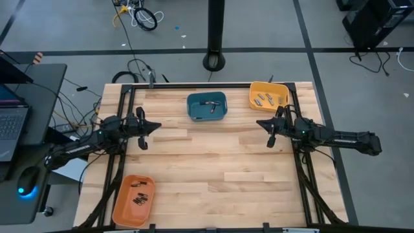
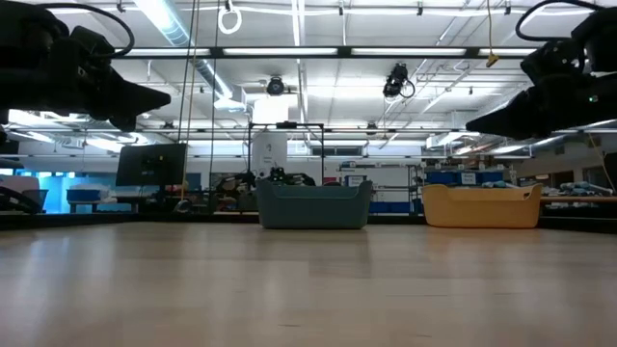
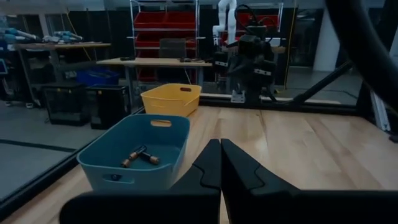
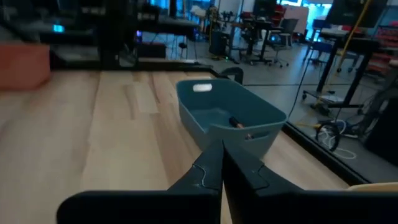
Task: Sort batteries
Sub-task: Return to Home Position
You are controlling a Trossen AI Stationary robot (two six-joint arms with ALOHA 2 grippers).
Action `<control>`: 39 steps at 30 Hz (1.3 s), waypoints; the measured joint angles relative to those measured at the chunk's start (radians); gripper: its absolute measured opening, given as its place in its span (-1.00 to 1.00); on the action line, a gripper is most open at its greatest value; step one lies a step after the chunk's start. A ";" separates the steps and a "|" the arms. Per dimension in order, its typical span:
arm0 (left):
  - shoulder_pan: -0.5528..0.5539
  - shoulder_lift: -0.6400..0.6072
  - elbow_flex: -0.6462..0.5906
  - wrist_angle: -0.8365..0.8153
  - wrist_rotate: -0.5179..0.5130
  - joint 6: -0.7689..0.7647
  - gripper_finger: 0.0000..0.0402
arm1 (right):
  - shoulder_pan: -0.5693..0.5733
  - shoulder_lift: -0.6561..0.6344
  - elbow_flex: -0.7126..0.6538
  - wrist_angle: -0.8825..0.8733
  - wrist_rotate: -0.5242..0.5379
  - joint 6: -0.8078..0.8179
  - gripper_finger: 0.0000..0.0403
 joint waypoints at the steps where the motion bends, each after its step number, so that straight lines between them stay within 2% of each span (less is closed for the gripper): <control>1: 0.000 0.000 0.000 0.000 -0.001 0.011 -0.97 | 0.000 0.008 0.000 0.000 -0.001 -0.022 -0.91; 4: 0.000 0.000 0.000 -0.001 -0.008 0.020 -0.97 | 0.000 0.032 0.000 0.000 -0.002 -0.049 -0.92; 9: 0.000 0.000 0.000 -0.002 -0.019 0.020 -0.97 | 0.000 0.051 0.000 0.000 -0.004 -0.001 -0.90; 16: 0.000 0.000 0.000 -0.002 -0.019 0.020 -0.97 | 0.000 0.051 0.000 0.002 -0.007 0.010 -0.85; 39: 0.000 0.000 -0.001 -0.002 -0.017 0.020 -0.97 | 0.000 0.051 0.000 0.004 -0.008 0.008 -0.85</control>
